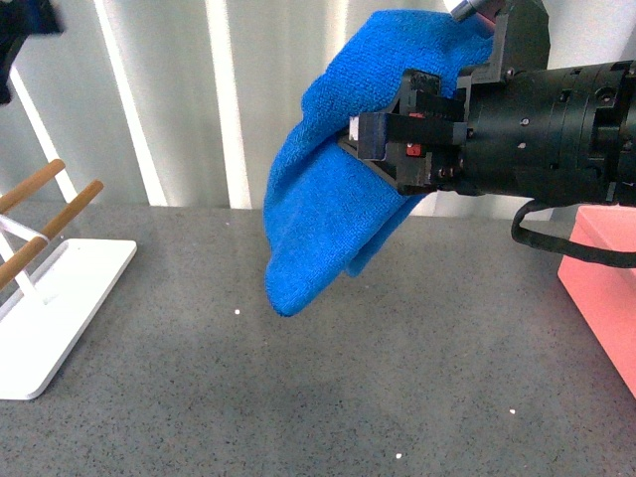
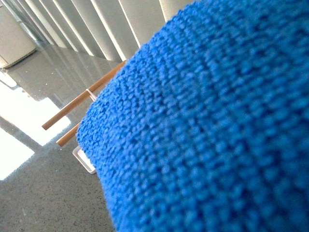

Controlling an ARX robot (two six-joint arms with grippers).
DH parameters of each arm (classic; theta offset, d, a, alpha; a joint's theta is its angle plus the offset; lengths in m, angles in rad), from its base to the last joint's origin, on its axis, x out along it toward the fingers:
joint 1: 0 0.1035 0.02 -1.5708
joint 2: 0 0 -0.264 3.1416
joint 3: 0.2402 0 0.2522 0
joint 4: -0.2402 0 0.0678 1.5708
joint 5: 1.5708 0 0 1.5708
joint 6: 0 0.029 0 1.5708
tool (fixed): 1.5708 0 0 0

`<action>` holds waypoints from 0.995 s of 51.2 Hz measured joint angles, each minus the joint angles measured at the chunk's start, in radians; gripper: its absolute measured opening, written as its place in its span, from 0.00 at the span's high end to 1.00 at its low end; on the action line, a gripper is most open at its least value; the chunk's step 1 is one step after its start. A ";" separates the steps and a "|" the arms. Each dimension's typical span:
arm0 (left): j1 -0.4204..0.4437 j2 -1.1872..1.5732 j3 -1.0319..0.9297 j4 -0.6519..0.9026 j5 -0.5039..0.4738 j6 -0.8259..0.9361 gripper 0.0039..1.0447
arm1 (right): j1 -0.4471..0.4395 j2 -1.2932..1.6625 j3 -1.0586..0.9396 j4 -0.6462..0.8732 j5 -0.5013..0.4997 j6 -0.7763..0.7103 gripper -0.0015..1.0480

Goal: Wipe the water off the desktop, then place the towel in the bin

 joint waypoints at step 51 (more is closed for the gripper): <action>0.242 -0.606 -0.462 -0.137 0.245 0.012 0.97 | -0.045 -0.035 -0.010 -0.009 -0.034 -0.007 0.95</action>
